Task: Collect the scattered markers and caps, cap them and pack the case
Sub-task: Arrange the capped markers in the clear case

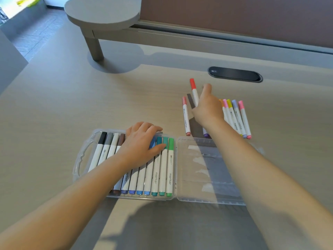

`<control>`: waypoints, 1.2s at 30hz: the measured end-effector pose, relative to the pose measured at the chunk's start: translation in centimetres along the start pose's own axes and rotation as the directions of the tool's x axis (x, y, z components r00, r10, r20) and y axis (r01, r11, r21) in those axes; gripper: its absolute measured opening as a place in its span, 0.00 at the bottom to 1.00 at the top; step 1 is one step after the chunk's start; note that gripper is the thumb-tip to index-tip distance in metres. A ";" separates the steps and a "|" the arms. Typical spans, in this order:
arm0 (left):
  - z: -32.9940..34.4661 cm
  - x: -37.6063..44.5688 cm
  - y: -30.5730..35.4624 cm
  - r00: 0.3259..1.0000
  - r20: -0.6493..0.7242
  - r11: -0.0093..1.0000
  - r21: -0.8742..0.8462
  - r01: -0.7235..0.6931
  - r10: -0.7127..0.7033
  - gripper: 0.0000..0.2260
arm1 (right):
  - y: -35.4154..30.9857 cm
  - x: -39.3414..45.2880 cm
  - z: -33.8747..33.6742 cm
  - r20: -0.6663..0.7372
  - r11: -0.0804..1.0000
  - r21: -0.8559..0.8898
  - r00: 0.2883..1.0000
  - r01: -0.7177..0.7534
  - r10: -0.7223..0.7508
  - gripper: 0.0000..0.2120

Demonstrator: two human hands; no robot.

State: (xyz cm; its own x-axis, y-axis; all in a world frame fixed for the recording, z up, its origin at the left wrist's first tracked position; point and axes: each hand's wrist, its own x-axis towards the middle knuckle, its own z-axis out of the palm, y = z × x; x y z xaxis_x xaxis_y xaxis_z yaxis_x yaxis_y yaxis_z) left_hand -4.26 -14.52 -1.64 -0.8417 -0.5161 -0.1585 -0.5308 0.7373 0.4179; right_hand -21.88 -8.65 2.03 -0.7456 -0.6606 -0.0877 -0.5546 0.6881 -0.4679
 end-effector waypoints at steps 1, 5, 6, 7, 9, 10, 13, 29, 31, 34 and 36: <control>0.0 -0.1 0.0 1.000 -0.002 1.000 0.006 0.002 -0.002 0.22 | 0.1 -0.1 -0.4 0.012 0.997 0.080 1.000 0.010 -0.011 0.34; 0.0 -0.5 0.3 1.000 -0.005 1.000 0.016 0.009 -0.009 0.23 | 0.5 -1.5 -1.2 0.123 0.960 0.279 0.991 0.008 -0.044 0.46; 0.0 -0.7 0.5 1.000 -0.005 1.000 0.020 0.012 -0.012 0.23 | 0.7 -1.9 -1.2 0.154 0.945 0.328 0.987 -0.005 -0.048 0.46; 0.1 -0.8 0.6 1.000 -0.004 1.000 0.023 0.013 -0.013 0.23 | 0.8 -2.5 -1.3 0.181 0.926 0.377 0.982 -0.022 -0.050 0.44; 0.1 -1.2 0.8 1.000 -0.006 1.000 0.023 0.015 -0.015 0.23 | 1.4 -3.5 -1.3 0.251 0.879 0.471 0.967 -0.077 -0.050 0.40; 0.2 -1.4 0.9 1.000 -0.010 1.000 0.022 0.016 -0.016 0.23 | 1.6 -4.0 -1.2 0.298 0.851 0.512 0.954 -0.119 -0.046 0.37; 0.3 -2.0 0.9 1.000 -0.021 1.000 0.022 0.021 -0.020 0.22 | 2.1 -5.3 -0.8 0.393 0.806 0.560 0.918 -0.190 -0.057 0.23; 0.8 -3.7 1.4 0.999 -0.027 0.998 0.063 0.029 -0.027 0.23 | 2.7 -7.4 2.0 0.288 0.926 0.378 0.948 0.017 -0.135 0.13; 1.0 -3.5 1.7 1.000 -0.024 0.997 0.079 0.015 -0.013 0.24 | 3.0 -7.3 2.0 0.251 0.930 0.364 0.957 0.045 -0.145 0.11; 1.3 -3.1 2.4 1.000 0.024 0.995 0.098 -0.020 0.018 0.26 | 3.8 -7.0 1.6 0.143 0.946 0.311 0.979 0.093 -0.144 0.09; 1.7 -2.7 2.9 0.996 0.084 0.994 0.106 -0.029 0.020 0.29 | 4.7 -6.8 1.2 0.079 0.970 0.222 0.989 0.102 -0.122 0.09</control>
State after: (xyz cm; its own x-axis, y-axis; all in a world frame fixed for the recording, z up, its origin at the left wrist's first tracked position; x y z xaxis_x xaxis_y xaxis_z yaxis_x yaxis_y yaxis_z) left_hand -3.66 -10.22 -1.51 -0.8576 -0.4626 -0.2248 -0.5136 0.7942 0.3247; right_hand -18.98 -1.34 -0.67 -0.6406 -0.7615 -0.0990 -0.5318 0.5329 -0.6582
